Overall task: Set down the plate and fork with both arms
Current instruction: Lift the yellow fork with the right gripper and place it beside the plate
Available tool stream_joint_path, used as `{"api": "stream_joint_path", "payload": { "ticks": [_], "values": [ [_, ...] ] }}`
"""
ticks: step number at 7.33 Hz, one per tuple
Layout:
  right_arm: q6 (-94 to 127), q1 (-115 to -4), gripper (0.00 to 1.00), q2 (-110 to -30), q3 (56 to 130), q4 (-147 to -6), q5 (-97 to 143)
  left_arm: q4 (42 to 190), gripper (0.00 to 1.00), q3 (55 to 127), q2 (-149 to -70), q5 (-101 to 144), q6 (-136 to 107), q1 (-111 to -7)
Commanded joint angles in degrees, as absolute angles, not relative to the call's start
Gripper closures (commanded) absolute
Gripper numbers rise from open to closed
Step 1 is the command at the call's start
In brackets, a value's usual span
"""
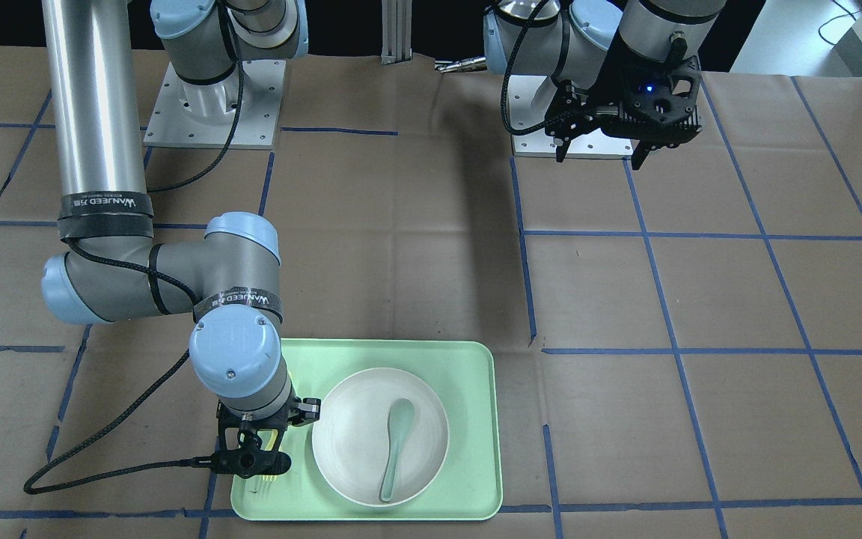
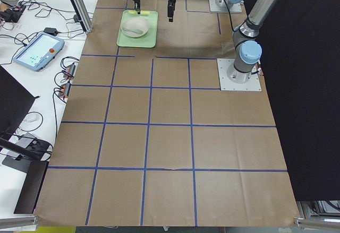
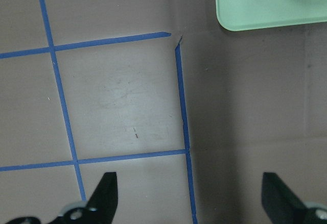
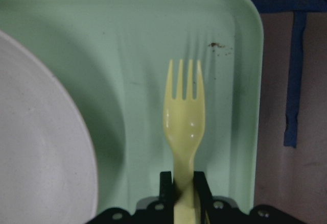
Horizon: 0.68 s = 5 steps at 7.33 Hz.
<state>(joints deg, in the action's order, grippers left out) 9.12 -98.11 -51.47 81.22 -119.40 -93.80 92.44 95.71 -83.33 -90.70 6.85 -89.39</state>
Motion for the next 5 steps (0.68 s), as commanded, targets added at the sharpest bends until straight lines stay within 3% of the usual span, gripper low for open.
{"api": "stream_joint_path", "payload": {
  "ticks": [1,2,3,5],
  "values": [
    [8.8,-97.7,0.95,-50.7,82.3,-122.3,-93.8,92.5,0.01,95.7,-83.3,-90.7,6.9,-89.4],
    [8.8,-97.6,0.57,-50.8,82.1,-122.3,-93.8,92.4,0.01,95.7,-83.3,-90.7,6.9,-89.4],
    [8.9,-97.3,0.01,-50.9,81.9,-122.2,-93.9,92.4,0.01,95.7,-83.3,-90.7,6.9,-89.4],
    [9.1,-96.6,0.00,-52.3,81.6,-121.5,-93.8,92.5,0.01,95.7,-83.4,-90.7,6.9,-89.4]
  ]
}}
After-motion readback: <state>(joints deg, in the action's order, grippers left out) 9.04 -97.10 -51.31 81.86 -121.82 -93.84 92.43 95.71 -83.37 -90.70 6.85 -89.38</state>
